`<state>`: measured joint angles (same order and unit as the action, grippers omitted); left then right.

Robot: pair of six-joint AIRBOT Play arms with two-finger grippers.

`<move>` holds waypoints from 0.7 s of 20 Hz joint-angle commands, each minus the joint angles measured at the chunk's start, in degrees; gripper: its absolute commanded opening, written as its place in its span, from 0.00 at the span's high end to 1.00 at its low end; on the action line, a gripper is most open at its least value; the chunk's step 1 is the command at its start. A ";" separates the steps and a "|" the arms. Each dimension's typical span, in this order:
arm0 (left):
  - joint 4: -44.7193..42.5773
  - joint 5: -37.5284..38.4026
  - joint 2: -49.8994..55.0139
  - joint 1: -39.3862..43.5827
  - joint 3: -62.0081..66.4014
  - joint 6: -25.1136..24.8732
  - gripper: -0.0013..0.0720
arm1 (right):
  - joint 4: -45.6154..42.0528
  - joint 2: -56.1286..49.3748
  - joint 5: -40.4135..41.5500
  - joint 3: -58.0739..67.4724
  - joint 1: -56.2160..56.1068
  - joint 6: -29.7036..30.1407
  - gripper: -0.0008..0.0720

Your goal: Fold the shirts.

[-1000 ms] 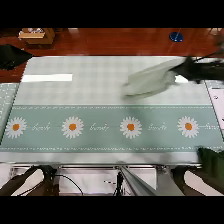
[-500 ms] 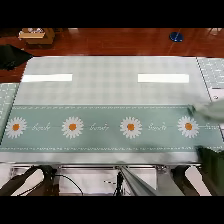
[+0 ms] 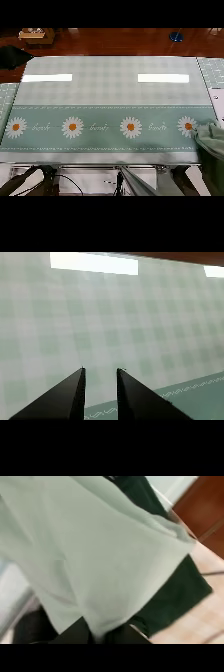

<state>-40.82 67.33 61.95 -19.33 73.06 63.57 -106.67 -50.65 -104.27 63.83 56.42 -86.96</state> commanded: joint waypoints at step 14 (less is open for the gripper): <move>-0.85 -14.43 0.13 -0.07 0.02 -0.07 0.63 | -26.95 1.11 2.80 -13.92 20.13 4.50 0.95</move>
<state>-41.47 56.71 62.04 -19.33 73.06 63.48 -131.94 -49.60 -103.83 50.30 72.99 -84.12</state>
